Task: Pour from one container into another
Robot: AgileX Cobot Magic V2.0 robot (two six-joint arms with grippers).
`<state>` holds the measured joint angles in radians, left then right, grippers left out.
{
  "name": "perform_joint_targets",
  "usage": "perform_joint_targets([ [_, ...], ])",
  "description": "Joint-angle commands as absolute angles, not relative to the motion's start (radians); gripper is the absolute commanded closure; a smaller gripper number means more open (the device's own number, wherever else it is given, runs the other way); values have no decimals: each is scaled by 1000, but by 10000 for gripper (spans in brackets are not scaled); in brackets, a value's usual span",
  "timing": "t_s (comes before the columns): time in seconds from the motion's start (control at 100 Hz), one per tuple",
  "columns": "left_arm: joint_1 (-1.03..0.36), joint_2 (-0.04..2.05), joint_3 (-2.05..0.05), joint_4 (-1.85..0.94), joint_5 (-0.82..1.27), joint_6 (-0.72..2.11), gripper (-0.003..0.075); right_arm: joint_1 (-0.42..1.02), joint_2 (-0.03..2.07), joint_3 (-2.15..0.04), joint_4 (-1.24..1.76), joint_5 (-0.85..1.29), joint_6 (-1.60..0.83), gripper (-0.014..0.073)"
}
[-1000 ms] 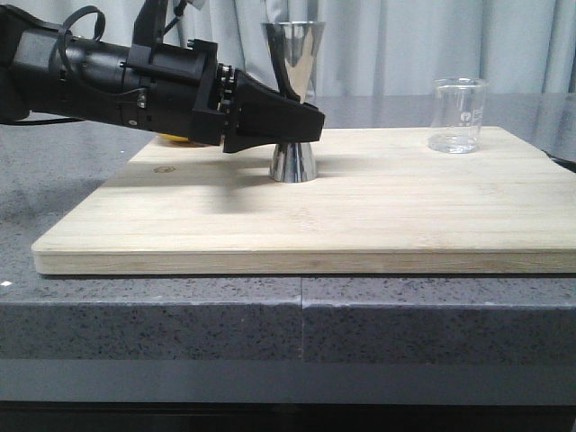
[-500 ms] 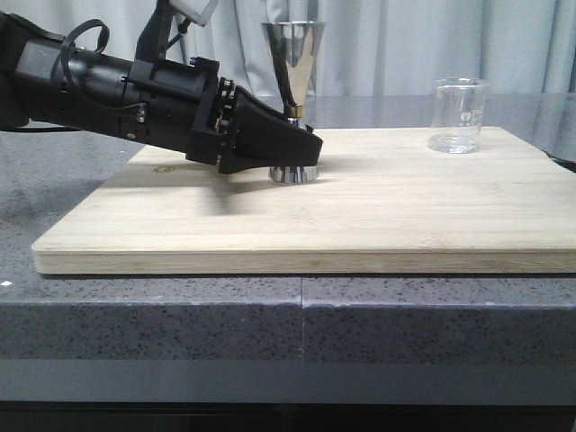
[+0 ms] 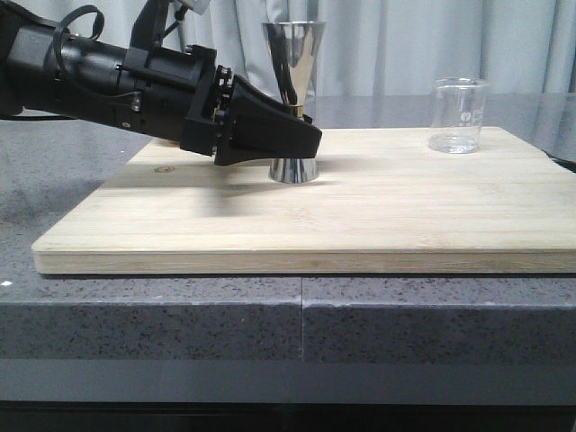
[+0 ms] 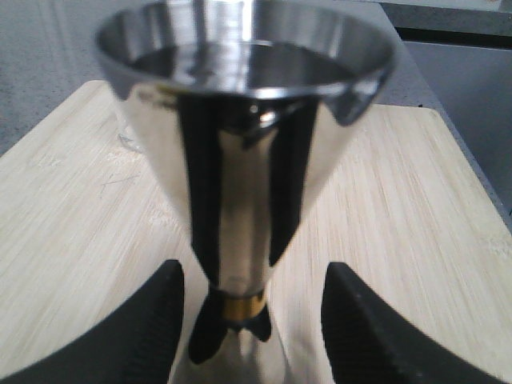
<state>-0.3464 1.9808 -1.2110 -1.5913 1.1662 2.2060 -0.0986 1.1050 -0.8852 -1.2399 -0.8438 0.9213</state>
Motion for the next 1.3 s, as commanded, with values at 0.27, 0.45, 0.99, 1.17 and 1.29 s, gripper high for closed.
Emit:
perform_joint_targets([
  [0.27,-301,1887,-1234,-1598,1279,2139,350,-105,1083,-911,-1194,-858,923,25],
  [0.45,-259,1859,-1234,-1563,1279,2115,350,-105,1083,-911,-1194,-858,923,25],
  [0.99,-107,1668,-1234,-1470,1279,1936,350,-105,1083,-911,-1194,-790,923,25],
  [1.17,-23,1545,-1234,-1487,1279,1872,353,-105,1083,-911,-1194,-736,923,25],
  [1.29,42,1447,-1234,-1488,1279,1827,353,-105,1083,-911,-1194,-701,923,25],
])
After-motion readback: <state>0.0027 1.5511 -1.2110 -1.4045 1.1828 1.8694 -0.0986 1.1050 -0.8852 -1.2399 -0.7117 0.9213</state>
